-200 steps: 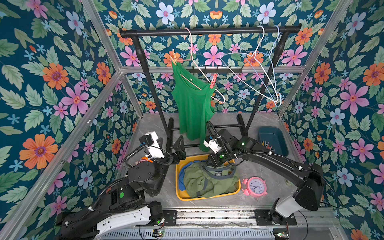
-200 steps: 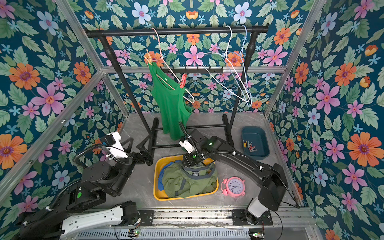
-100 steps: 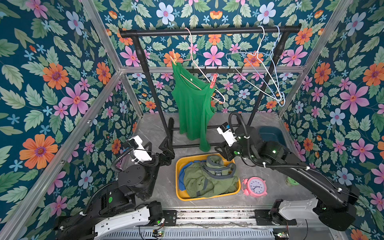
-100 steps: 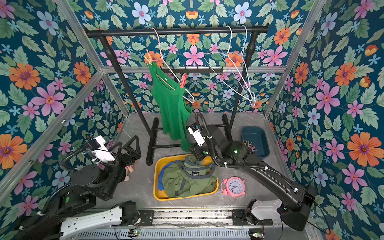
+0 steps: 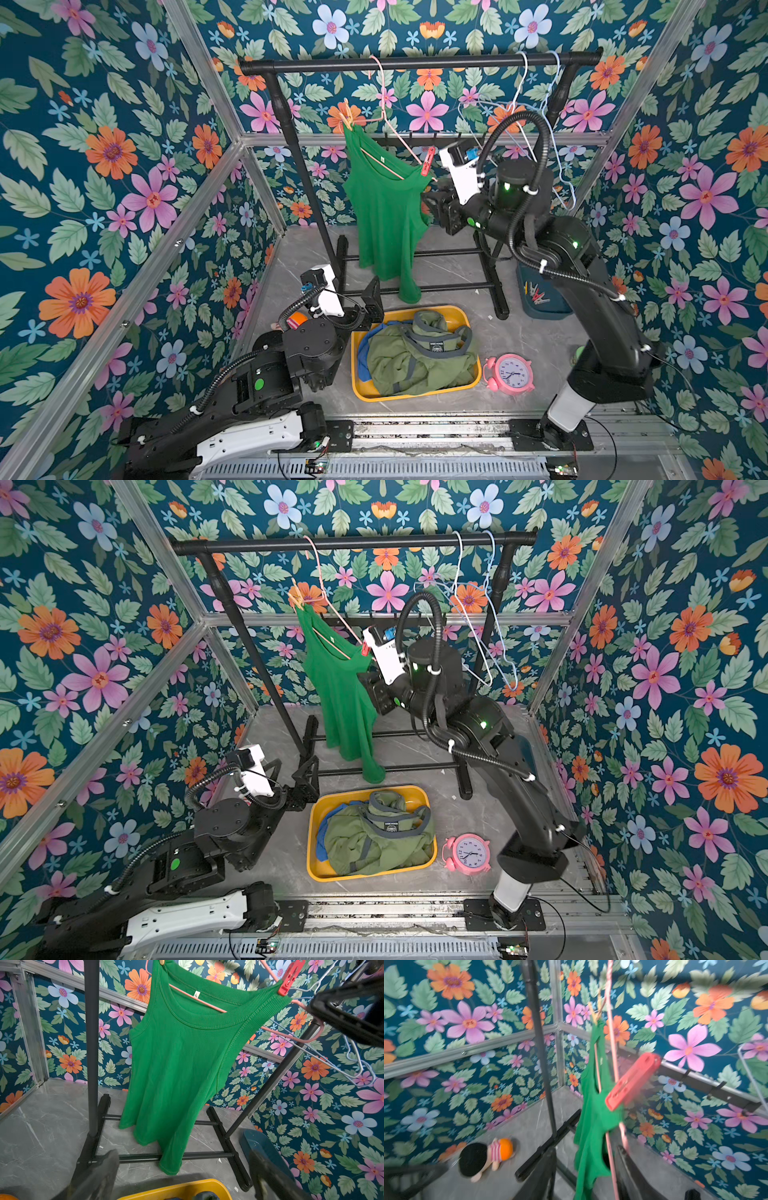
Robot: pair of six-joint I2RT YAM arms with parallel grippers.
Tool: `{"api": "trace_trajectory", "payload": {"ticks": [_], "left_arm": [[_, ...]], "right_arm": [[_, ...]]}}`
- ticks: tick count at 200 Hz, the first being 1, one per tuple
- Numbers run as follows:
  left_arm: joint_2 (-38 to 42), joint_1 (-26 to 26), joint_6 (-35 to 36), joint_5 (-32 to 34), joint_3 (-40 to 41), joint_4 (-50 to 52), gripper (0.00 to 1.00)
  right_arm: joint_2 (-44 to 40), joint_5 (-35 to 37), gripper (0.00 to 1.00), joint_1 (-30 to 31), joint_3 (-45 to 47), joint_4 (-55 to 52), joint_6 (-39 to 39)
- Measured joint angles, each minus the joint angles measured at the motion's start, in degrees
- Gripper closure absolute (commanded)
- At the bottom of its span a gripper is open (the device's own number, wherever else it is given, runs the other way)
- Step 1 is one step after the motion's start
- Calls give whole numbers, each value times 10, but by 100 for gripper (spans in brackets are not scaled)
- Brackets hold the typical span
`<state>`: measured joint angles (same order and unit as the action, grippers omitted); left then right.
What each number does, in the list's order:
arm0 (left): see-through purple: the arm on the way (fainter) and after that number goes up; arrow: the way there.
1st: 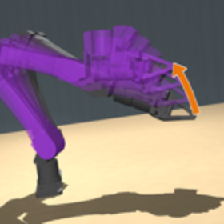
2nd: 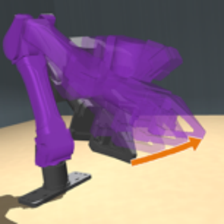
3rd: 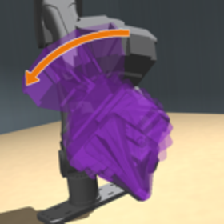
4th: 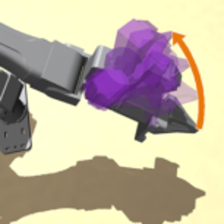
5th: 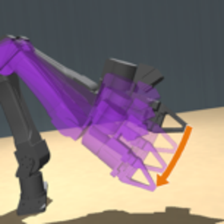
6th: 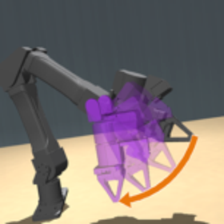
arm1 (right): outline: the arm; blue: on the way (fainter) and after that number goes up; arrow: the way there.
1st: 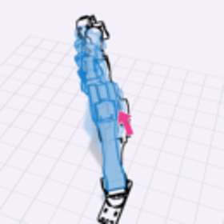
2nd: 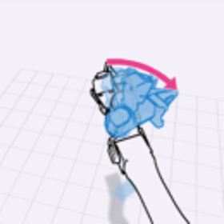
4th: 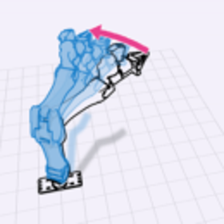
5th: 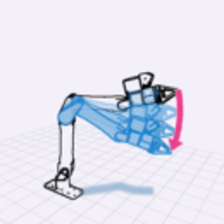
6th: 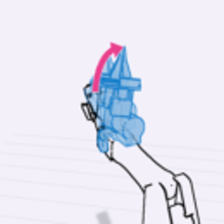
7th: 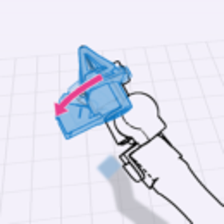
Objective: Remove the clothespins securing tank tops to the hanger
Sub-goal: Pick up the hanger from the clothesline.
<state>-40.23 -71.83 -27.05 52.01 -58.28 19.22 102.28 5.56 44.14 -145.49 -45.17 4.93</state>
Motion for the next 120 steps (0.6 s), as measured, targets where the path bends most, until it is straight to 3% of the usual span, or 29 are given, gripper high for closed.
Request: {"api": "trace_trajectory", "payload": {"ticks": [24,120], "left_arm": [[14,0,-3,-10,15,-4,1],[-18,0,22,-44,17,-25,1]], "right_arm": [[40,9,49,-6,-67,-28,16],[59,-19,47,-54,-77,-12,20]]}}
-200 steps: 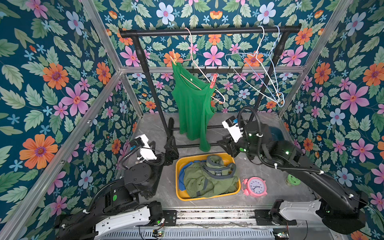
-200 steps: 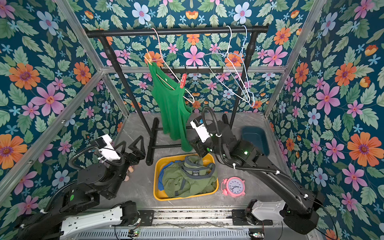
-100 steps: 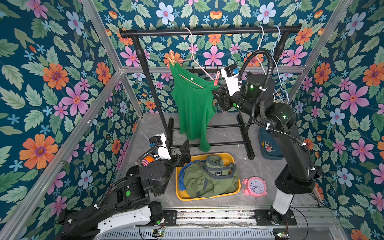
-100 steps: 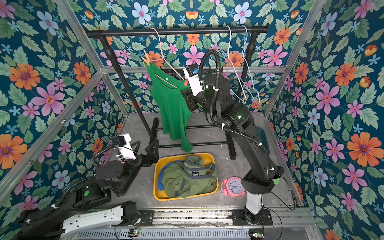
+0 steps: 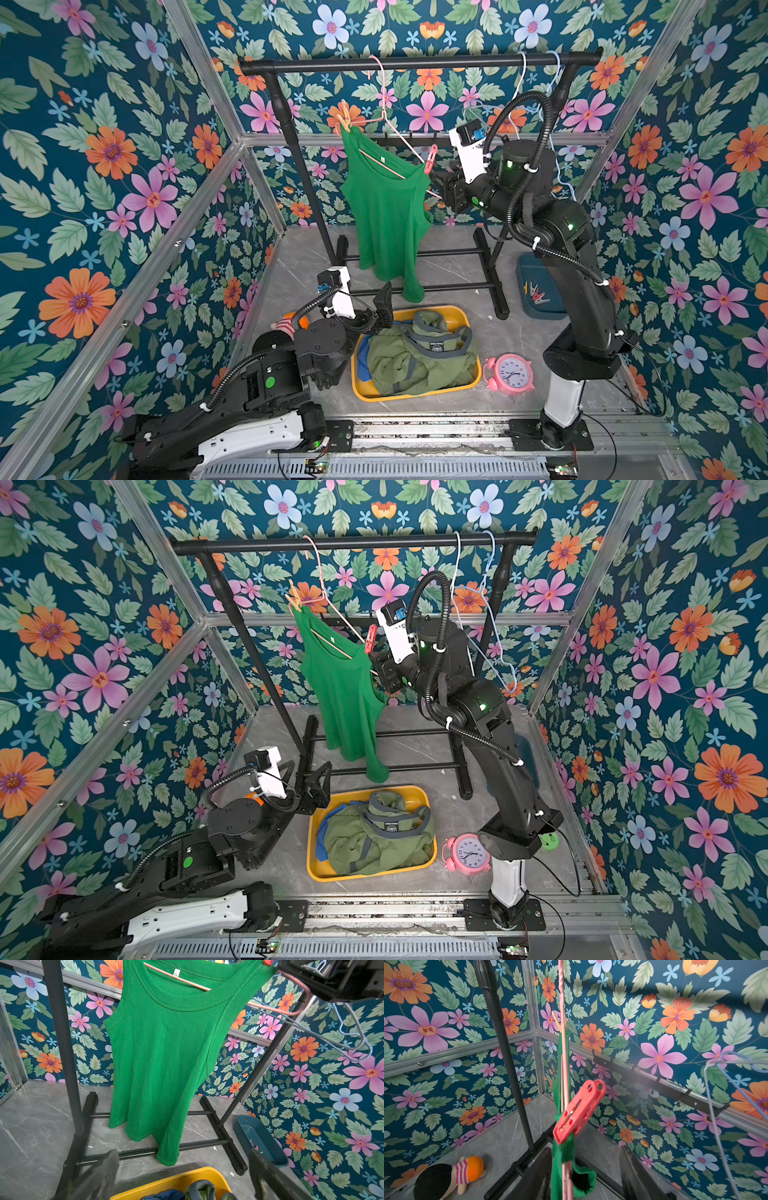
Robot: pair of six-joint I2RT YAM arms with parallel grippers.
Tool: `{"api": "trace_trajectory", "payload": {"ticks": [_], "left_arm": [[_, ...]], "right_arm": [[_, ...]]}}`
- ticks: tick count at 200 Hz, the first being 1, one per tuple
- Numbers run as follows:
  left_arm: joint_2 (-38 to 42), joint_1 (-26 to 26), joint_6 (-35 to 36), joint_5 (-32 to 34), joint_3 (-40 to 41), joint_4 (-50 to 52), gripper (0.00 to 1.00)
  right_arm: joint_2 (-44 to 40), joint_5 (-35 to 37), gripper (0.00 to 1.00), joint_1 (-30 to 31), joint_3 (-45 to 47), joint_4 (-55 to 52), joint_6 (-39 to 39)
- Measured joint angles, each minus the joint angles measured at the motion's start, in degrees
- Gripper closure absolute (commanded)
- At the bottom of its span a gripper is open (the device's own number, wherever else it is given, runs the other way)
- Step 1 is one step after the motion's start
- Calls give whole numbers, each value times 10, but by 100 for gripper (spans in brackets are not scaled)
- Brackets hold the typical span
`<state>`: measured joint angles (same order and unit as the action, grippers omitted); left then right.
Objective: Remove the clothespins securing tank tops to the hanger
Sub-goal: Pick up the hanger from the clothesline.
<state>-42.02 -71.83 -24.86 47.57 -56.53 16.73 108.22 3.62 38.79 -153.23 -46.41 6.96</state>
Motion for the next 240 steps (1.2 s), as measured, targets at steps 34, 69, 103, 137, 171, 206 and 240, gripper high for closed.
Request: {"api": "trace_trajectory", "payload": {"ticks": [34,69,103,137,171,206,240], "left_arm": [[11,0,6,1,16,-4,1],[25,0,3,5,24,-4,1],[21,0,1,7,24,-3,1],[18,0,-3,6,24,-3,1],[19,0,-3,6,25,-3,1],[21,0,-3,6,24,-3,1],[19,0,-3,6,24,-4,1]], "right_arm": [[-4,-3,48,-2,81,52,-4],[-11,-3,47,-2,101,99,-4],[3,-9,47,-2,70,106,2],[16,-18,53,-2,48,100,12],[20,-29,56,-2,37,81,16],[10,-62,56,-2,43,63,15],[23,-66,57,-2,24,54,17]]}}
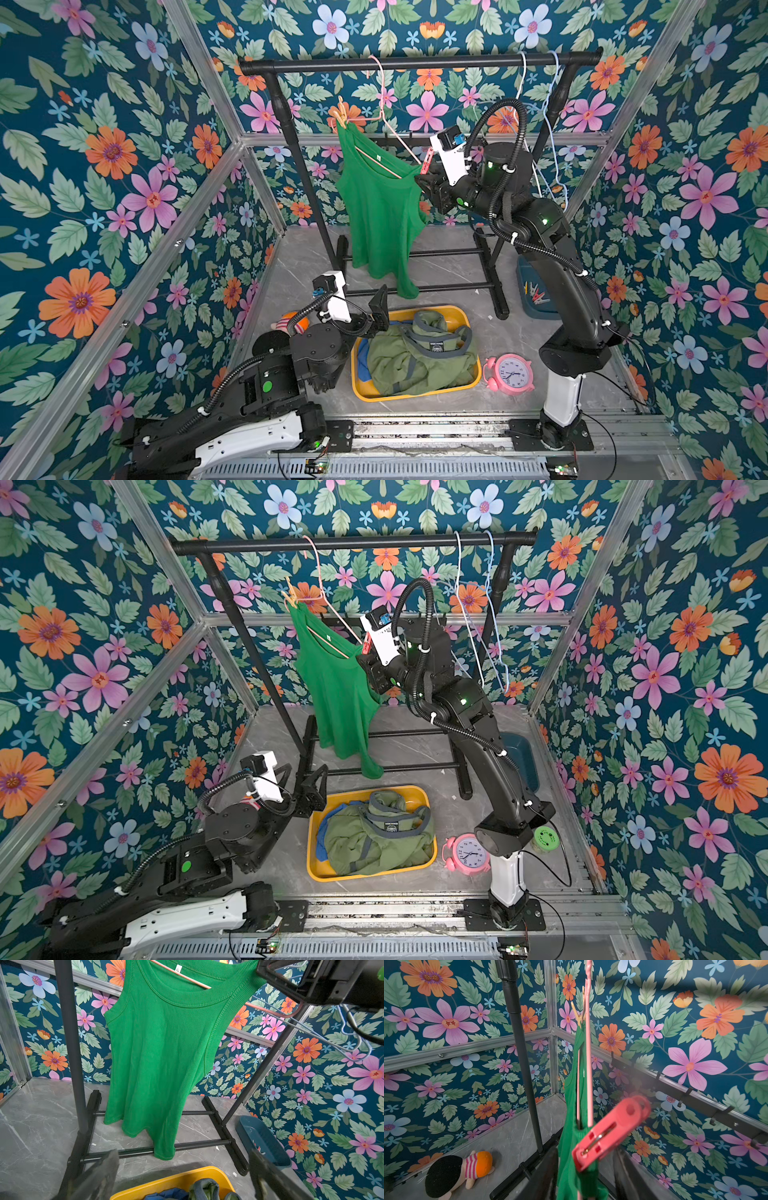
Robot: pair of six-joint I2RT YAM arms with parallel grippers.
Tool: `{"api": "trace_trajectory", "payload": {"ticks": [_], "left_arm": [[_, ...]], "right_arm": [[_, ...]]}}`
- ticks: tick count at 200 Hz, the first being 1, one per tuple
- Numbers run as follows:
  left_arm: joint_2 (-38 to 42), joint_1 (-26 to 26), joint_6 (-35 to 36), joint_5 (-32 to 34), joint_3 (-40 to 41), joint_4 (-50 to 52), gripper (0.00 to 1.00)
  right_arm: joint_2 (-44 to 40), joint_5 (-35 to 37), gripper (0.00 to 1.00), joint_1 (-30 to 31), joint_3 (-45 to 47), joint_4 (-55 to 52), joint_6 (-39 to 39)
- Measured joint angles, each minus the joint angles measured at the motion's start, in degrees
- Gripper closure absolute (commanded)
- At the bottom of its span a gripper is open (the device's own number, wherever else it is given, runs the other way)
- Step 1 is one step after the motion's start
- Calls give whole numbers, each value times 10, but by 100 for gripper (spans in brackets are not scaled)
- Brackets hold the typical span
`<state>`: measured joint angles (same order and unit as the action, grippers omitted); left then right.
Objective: Remove the clothespins securing tank tops to the hanger
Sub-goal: Pick up the hanger from the clothesline.
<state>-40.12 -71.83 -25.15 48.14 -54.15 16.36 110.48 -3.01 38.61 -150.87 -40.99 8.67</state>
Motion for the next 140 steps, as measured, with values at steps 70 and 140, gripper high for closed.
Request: {"api": "trace_trajectory", "payload": {"ticks": [70,140], "left_arm": [[4,0,-2,-2,-2,1,1],[1,0,0,-2,-7,0,1]], "right_arm": [[23,-3,81,0,-20,-20,6],[15,2,100,0,-12,-19,9]]}}
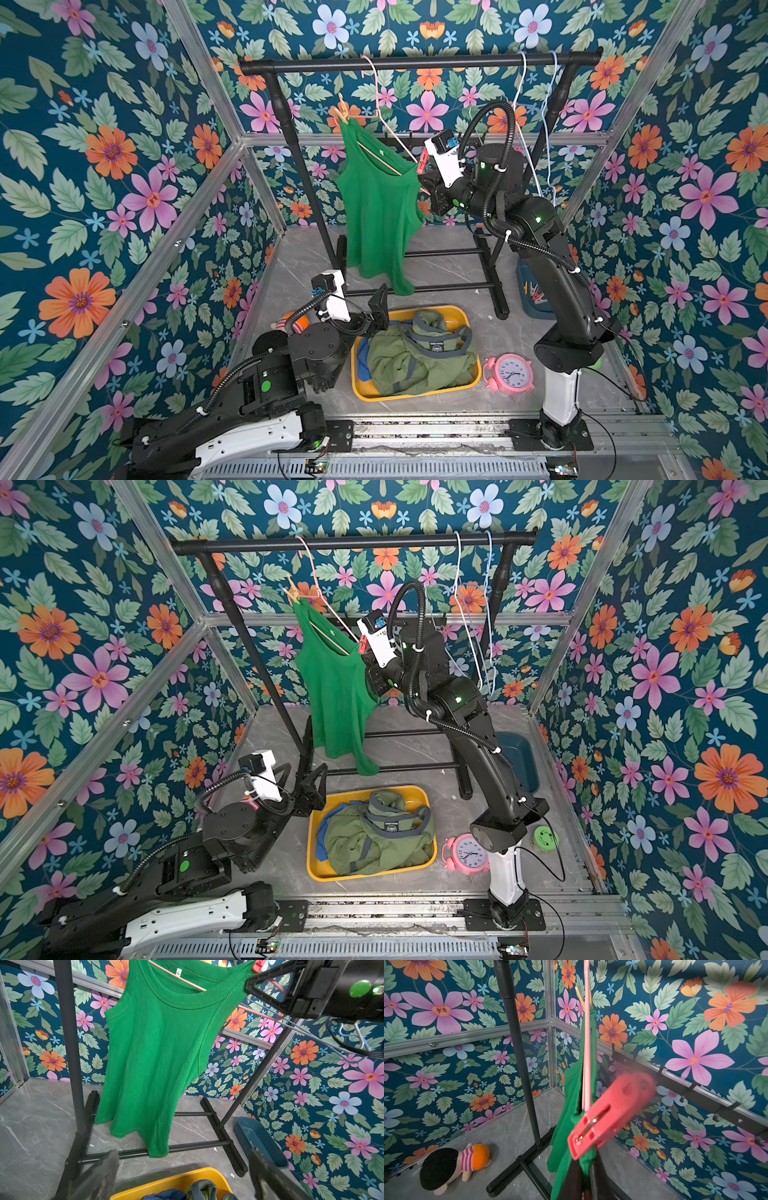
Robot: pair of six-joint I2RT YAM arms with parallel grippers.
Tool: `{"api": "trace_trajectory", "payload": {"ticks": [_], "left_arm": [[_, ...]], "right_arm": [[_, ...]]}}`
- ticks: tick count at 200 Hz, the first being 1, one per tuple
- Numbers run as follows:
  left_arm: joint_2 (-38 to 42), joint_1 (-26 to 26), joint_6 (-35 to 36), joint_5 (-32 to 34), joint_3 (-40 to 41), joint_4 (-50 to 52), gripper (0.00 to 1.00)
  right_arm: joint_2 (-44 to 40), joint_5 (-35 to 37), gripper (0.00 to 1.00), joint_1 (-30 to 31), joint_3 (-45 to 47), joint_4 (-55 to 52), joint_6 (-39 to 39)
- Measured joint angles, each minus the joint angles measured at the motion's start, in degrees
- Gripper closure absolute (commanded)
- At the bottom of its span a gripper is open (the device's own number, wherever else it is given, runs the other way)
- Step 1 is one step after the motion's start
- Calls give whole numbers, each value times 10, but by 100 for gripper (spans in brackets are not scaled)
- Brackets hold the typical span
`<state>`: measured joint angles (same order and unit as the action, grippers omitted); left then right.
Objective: Remove the clothespins securing tank tops to the hanger
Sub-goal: Pick up the hanger from the clothesline.
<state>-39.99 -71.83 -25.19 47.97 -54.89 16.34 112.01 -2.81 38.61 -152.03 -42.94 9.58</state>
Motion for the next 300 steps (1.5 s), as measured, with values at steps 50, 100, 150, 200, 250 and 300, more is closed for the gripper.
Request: {"api": "trace_trajectory", "payload": {"ticks": [50,100,150,200,250,300], "left_arm": [[1,0,2,0,-2,0,1],[-3,0,18,0,-19,-4,1],[-6,0,48,0,-52,-13,1],[2,0,100,0,-91,-27,1],[-11,0,172,-8,-157,-61,1],[-42,0,226,-24,-216,-74,1]], "right_arm": [[2,-5,100,0,-6,4,1],[-4,-23,100,0,-17,16,1],[-16,-28,100,-2,-35,40,9],[-45,-27,100,-6,-30,37,26],[-90,-50,100,-7,-20,9,25],[-120,-66,100,-8,-3,-42,25]]}}
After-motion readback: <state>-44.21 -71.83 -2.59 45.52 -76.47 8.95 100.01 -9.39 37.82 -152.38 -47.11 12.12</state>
